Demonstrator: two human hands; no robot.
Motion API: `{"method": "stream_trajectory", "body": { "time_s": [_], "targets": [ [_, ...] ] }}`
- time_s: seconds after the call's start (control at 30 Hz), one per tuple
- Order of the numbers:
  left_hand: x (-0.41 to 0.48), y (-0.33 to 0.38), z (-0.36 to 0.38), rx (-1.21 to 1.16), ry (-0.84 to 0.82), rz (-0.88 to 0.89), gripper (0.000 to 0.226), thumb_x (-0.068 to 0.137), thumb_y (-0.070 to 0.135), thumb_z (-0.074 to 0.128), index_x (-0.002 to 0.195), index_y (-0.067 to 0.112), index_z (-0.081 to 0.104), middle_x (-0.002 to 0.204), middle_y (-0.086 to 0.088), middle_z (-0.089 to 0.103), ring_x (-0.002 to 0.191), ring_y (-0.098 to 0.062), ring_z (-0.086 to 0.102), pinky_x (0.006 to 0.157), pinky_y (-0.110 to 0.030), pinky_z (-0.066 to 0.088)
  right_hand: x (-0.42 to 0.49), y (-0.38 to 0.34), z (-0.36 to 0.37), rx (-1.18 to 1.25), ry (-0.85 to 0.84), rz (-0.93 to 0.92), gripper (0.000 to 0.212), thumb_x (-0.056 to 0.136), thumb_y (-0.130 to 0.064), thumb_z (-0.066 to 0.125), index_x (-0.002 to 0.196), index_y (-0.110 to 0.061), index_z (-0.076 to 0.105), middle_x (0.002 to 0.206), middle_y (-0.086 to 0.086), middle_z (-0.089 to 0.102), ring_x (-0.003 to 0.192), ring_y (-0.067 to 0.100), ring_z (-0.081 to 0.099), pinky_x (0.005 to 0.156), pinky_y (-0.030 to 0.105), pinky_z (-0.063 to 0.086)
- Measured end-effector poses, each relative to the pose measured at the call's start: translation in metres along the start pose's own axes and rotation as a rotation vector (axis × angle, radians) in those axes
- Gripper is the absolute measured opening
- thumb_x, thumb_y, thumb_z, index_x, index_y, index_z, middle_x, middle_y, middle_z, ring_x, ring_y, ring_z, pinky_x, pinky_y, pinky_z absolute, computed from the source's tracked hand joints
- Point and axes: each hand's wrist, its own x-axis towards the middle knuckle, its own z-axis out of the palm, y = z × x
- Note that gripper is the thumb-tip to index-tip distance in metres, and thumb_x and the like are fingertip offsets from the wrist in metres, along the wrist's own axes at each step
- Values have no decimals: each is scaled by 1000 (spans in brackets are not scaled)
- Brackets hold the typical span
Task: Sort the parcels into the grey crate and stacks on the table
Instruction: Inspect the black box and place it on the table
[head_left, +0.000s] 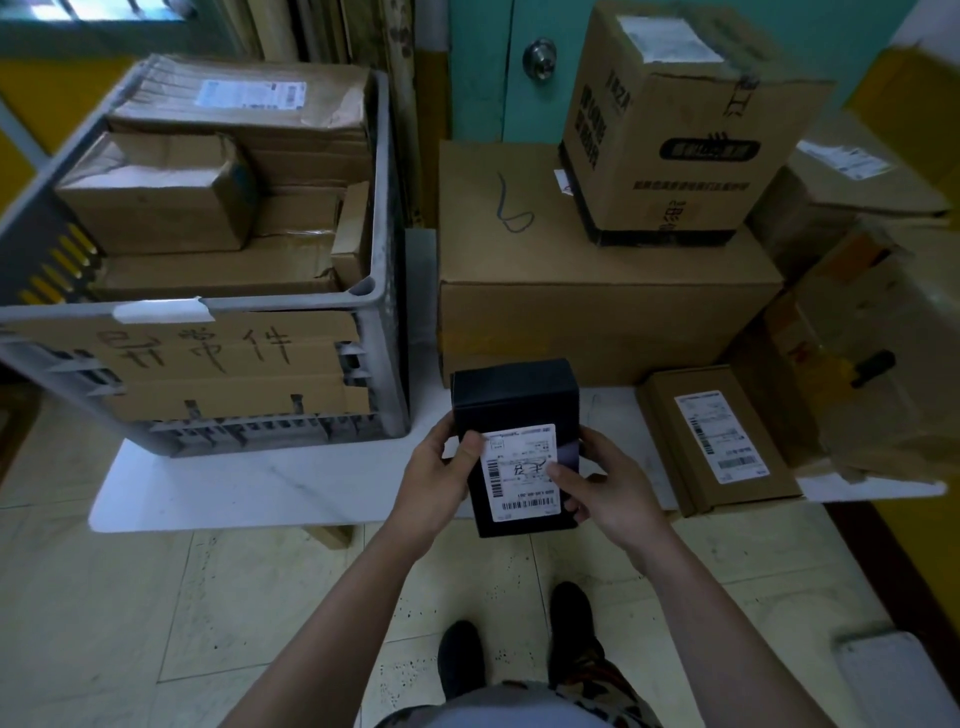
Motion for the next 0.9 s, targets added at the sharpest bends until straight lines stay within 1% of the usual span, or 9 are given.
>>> {"method": "stream_trajectory", "body": {
  "time_s": [0.1, 0.2, 0.33, 0.43, 0.5, 0.6, 0.67, 0.8, 0.9],
  "targets": [
    [-2, 3, 1, -3, 14, -43, 30, 105, 31, 45, 128, 15, 56, 64, 15, 65, 45, 2, 51, 47, -15, 36, -2, -3, -1, -17, -17, -3, 55, 90, -28, 70, 140, -27, 49, 122, -7, 62, 59, 6, 64, 54, 21, 51],
    [-1, 3, 2, 52, 21, -72, 32, 106, 36, 41, 122, 14, 59, 62, 16, 60, 44, 5, 52, 45, -11, 37, -5, -4, -2, 4, -18, 6, 53, 87, -31, 72, 137, -31, 51, 115, -13, 61, 79, 9, 67, 56, 21, 52],
    [0, 4, 1, 198, 24, -88, 44, 106, 46, 32, 97, 15, 62, 59, 12, 58, 43, 0, 50, 44, -13, 38, -6, -4, -4, 14, 24, -10, 49, 77, -48, 72, 123, -40, 57, 113, -11, 64, 102, 14, 65, 87, 43, 57],
    [-1, 6, 2, 206, 21, -111, 49, 106, 48, 28, 82, 17, 57, 50, 10, 57, 41, 0, 50, 43, -11, 39, -7, -5, -5, 18, 32, -36, 44, 74, -53, 69, 116, -44, 58, 109, -10, 66, 101, 13, 65, 89, 43, 56],
    [-2, 6, 5, 151, -6, -118, 46, 106, 48, 30, 91, 16, 59, 53, 12, 61, 42, 3, 52, 45, -11, 40, -8, -4, -4, 32, 57, -47, 44, 73, -54, 68, 113, -43, 57, 108, -9, 66, 101, 14, 65, 87, 40, 56],
    [-7, 4, 11, 126, -74, -121, 34, 103, 44, 45, 126, 21, 55, 96, 6, 71, 56, 5, 62, 47, -11, 44, -9, -3, -1, 94, 120, -22, 50, 72, -53, 67, 117, -33, 59, 103, -8, 66, 98, 14, 66, 84, 37, 57],
    [-12, -1, 13, 160, -122, -135, 40, 101, 44, 50, 136, 26, 51, 117, 4, 68, 73, 3, 65, 49, -12, 47, -8, -2, 1, 146, 150, 15, 55, 71, -55, 67, 119, -27, 61, 101, -4, 68, 95, 16, 68, 85, 40, 57],
    [-17, -7, 12, 199, -142, -98, 40, 101, 48, 45, 140, 37, 46, 128, 10, 65, 100, -3, 65, 73, -17, 52, -8, 2, 1, 165, 128, 56, 68, 67, -65, 67, 122, -25, 62, 104, 1, 72, 96, 20, 70, 85, 47, 58],
    [-14, -10, 12, 245, -120, -95, 48, 102, 51, 39, 149, 37, 39, 134, 9, 62, 116, -11, 60, 89, -22, 45, -9, -1, 2, 146, 98, 66, 68, 70, -62, 62, 127, -25, 59, 107, 0, 71, 94, 19, 69, 65, 29, 51]
  ]
}}
